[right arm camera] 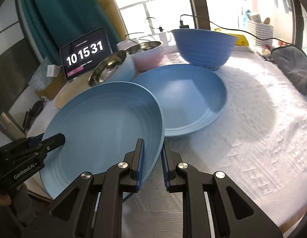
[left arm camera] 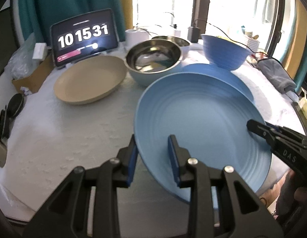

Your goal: Organize plates and bowls

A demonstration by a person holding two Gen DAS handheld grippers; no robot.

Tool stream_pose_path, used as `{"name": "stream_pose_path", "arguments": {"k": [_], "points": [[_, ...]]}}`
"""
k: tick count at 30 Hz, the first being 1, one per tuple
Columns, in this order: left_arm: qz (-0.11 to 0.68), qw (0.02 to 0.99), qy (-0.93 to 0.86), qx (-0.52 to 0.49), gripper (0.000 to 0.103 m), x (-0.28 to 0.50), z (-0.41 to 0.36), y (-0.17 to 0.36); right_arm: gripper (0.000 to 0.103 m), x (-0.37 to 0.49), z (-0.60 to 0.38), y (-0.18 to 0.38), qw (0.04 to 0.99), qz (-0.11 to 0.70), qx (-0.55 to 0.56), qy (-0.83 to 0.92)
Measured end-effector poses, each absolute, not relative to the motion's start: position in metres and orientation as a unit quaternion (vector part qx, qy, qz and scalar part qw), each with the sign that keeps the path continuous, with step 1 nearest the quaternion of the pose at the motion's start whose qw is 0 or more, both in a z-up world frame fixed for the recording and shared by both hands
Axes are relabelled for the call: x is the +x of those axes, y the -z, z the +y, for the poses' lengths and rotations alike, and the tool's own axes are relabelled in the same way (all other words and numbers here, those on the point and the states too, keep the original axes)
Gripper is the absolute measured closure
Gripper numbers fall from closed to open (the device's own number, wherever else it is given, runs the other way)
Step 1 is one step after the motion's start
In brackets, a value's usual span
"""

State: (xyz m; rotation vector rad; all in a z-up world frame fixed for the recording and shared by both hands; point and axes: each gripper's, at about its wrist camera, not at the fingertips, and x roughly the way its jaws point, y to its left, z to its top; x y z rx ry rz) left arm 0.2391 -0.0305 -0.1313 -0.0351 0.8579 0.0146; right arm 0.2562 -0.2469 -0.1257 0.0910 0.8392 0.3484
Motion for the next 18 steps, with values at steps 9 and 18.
{"name": "stream_pose_path", "arguments": {"k": [9,18], "points": [[0.42,0.907,0.021,-0.008,0.072,0.258,-0.06,0.133,0.085,0.272,-0.276,0.127,0.902,0.405,0.054,-0.141],[0.426,0.904,0.026,-0.001,0.072,0.281,-0.077,0.133,0.085,0.289,-0.293,0.128,0.904,0.403,0.058,-0.127]]}}
